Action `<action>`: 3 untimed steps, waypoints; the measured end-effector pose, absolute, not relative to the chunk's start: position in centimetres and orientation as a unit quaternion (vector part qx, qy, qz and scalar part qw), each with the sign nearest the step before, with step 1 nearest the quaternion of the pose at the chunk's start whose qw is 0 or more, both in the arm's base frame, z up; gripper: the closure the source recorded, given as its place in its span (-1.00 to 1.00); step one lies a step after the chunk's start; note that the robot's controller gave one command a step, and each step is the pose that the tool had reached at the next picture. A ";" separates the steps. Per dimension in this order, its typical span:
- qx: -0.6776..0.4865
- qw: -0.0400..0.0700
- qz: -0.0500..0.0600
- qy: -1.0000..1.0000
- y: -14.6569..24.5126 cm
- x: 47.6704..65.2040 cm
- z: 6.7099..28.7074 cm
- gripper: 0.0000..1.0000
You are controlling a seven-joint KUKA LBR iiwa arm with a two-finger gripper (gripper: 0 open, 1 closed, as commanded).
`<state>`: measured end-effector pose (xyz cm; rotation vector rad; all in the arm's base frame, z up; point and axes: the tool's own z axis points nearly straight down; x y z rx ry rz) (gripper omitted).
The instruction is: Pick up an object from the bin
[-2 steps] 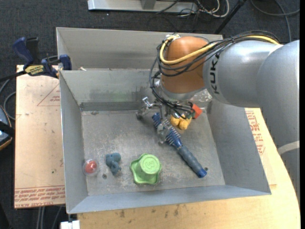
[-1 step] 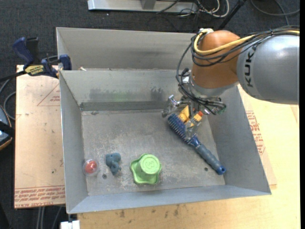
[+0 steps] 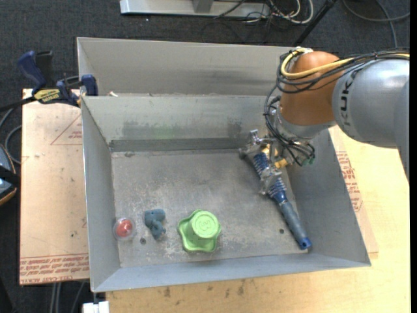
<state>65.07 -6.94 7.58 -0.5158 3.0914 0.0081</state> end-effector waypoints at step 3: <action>-0.322 0.005 0.010 0.947 -14.4 64.4 12.7 -1.00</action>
Offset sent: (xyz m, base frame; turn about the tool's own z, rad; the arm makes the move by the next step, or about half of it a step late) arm -0.0100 -0.0604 -0.0058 -0.2221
